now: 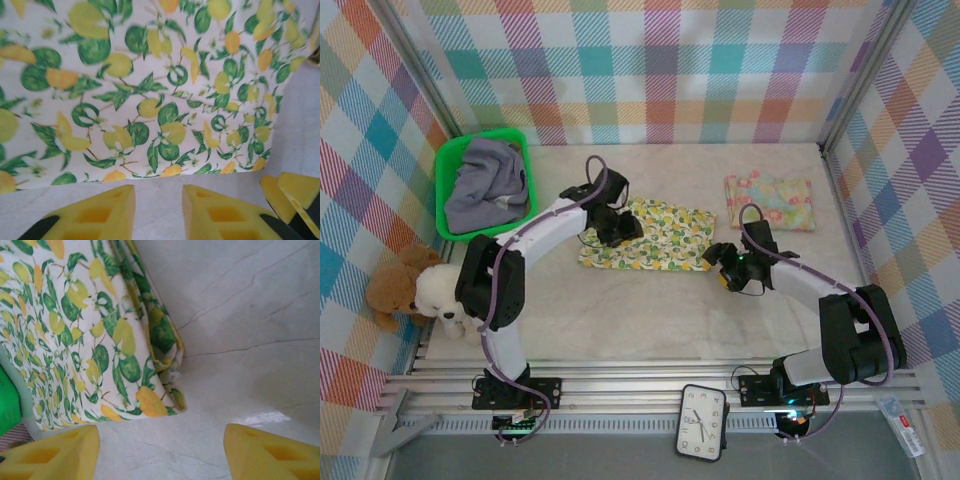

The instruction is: Fold and stack the skirts

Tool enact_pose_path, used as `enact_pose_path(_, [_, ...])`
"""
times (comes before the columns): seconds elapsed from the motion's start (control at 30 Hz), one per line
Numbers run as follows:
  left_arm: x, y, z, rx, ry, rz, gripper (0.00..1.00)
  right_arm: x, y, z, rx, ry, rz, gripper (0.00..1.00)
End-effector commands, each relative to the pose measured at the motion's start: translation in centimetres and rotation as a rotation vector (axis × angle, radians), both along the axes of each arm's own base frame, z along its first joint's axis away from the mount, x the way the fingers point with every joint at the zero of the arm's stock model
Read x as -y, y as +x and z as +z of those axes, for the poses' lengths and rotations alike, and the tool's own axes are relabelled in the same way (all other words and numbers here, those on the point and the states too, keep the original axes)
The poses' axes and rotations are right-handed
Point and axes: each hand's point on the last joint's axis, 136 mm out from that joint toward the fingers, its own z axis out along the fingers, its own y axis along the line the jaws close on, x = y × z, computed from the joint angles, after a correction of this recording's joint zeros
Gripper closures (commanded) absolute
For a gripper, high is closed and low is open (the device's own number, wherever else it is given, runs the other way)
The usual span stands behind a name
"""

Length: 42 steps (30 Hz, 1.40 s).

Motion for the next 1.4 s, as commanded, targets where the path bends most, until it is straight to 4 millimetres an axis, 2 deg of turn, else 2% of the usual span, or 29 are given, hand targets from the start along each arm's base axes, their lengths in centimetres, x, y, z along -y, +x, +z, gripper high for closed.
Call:
enact_pose_path(0.0, [1.1, -0.6, -2.4, -0.094, 0.003, -0.015, 0.73, -0.7, 1.4, 1.1, 0.057, 0.049, -0.030, 0.35])
enact_pose_path(0.1, [2.7, -0.4, -3.1, -0.113, -0.017, -0.048, 0.74, -1.4, 1.6, 0.5, 0.042, 0.068, -0.017, 0.37])
enact_pose_path(0.23, [3.5, -0.2, -4.1, -0.141, -0.007, -0.063, 0.74, -2.1, 1.9, -0.1, 0.034, 0.082, -0.015, 0.38])
enact_pose_path(0.5, [3.5, -1.2, -7.0, -0.215, 0.015, -0.081, 0.74, -2.5, 2.3, -1.3, 0.026, 0.094, -0.047, 0.38])
enact_pose_path(0.83, [2.6, -2.5, -9.1, -0.259, 0.049, -0.076, 0.74, -2.5, 3.4, -1.8, 0.066, 0.075, -0.076, 0.40])
enact_pose_path(0.93, [2.5, -2.7, -9.4, -0.265, 0.053, -0.082, 0.74, -1.9, 4.4, -1.6, 0.135, 0.038, -0.089, 0.46])
enact_pose_path(1.13, [3.0, -2.8, -9.2, -0.276, 0.026, -0.087, 0.74, -2.2, 5.9, -0.6, 0.230, 0.035, -0.060, 0.73])
enact_pose_path(1.23, [4.4, -2.8, -7.8, -0.271, -0.045, -0.087, 0.74, -1.8, 6.1, -0.3, 0.256, -0.012, -0.037, 0.87])
enact_pose_path(1.3, [5.5, -2.5, -5.9, -0.255, -0.115, -0.092, 0.73, -1.4, 6.1, 0.1, 0.293, -0.063, -0.004, 0.94])
enact_pose_path(1.37, [5.2, -1.6, -3.8, -0.205, -0.119, -0.094, 0.71, -1.1, 6.1, 0.3, 0.329, -0.128, 0.054, 0.98])
